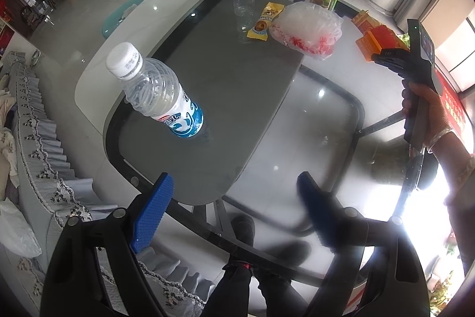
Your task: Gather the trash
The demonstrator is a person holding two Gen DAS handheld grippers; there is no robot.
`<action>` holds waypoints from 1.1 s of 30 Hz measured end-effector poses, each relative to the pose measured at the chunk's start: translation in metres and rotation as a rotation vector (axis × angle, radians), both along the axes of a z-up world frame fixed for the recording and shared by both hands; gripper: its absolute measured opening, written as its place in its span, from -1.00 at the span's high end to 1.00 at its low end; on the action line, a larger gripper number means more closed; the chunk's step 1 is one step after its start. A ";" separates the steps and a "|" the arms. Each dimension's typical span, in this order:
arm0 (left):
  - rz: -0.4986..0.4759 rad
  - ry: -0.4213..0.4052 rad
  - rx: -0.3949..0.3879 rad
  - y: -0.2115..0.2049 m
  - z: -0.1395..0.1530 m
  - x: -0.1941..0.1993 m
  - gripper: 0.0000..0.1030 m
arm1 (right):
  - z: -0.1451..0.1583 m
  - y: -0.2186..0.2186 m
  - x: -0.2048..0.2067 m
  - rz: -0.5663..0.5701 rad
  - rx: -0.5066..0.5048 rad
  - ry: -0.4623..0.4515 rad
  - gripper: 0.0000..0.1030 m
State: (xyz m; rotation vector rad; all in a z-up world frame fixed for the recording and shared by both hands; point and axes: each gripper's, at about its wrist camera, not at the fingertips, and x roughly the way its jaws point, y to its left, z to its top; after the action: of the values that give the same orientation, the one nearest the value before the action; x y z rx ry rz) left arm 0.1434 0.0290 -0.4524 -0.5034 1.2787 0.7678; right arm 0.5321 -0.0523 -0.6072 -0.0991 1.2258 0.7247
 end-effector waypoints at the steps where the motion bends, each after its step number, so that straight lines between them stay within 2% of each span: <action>1: 0.002 0.001 -0.003 0.001 -0.001 0.000 -0.62 | 0.001 0.000 -0.001 0.005 0.002 -0.003 0.94; 11: -0.013 -0.006 -0.003 -0.001 0.000 0.004 -0.62 | 0.026 -0.009 -0.023 0.083 -0.013 -0.075 0.97; 20: -0.026 -0.020 -0.003 -0.007 0.005 0.007 -0.62 | 0.040 -0.029 -0.039 0.124 -0.037 -0.070 0.97; 27: -0.025 -0.025 0.003 -0.009 0.006 0.007 -0.62 | 0.038 -0.045 -0.062 0.216 -0.135 -0.079 0.97; 33: -0.021 -0.029 0.001 -0.009 0.006 0.007 -0.62 | 0.023 -0.050 -0.067 0.219 -0.159 -0.045 0.97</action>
State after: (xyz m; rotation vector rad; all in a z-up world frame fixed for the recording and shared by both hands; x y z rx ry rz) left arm 0.1502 0.0200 -0.4460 -0.4982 1.2551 0.7415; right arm 0.4648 -0.1024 -0.5841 -0.3835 1.2401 0.8094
